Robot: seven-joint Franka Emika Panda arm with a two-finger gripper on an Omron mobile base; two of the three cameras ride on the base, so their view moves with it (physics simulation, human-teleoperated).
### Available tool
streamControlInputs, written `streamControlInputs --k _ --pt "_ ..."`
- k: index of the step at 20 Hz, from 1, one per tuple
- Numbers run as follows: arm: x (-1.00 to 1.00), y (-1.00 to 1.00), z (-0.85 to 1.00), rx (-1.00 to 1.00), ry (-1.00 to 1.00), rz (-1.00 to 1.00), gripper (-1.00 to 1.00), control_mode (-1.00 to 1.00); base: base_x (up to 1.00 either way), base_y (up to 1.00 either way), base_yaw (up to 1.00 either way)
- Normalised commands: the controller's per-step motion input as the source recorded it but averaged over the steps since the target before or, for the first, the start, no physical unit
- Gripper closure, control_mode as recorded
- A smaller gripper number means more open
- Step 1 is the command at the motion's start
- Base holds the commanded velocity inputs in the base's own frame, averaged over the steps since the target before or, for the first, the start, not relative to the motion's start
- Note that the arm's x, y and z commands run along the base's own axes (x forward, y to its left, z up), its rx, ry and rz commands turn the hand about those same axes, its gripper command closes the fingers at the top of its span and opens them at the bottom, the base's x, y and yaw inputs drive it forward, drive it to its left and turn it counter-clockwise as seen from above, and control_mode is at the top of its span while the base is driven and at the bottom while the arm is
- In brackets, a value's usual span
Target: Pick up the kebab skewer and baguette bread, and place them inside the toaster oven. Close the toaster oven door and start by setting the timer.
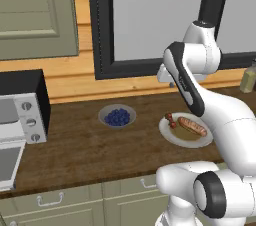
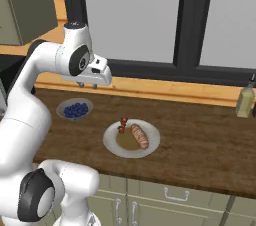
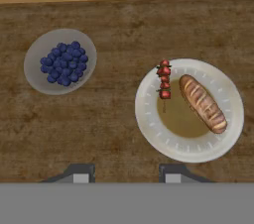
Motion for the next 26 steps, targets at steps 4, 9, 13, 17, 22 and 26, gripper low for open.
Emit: streamControlInputs --k 4,9,13,17,22,26 --pt "0.0 0.0 0.0 0.0 0.0 0.0 -1.0 1.0 0.0 0.02 0.0" --pt "0.0 0.0 0.0 0.0 0.0 0.0 -1.0 1.0 -0.11 0.39 0.0" --pt "0.0 0.0 0.0 0.0 0.0 0.0 -1.0 1.0 -0.14 0.54 -0.01" --pt "0.0 0.0 0.0 0.0 0.0 0.0 -1.0 1.0 -0.11 0.52 -0.02" --pt "0.0 0.0 0.0 0.0 0.0 0.0 -1.0 1.0 -0.09 0.49 -0.03" --pt "0.0 0.0 0.0 0.0 0.0 0.0 -1.0 1.0 -0.12 0.44 -0.03"
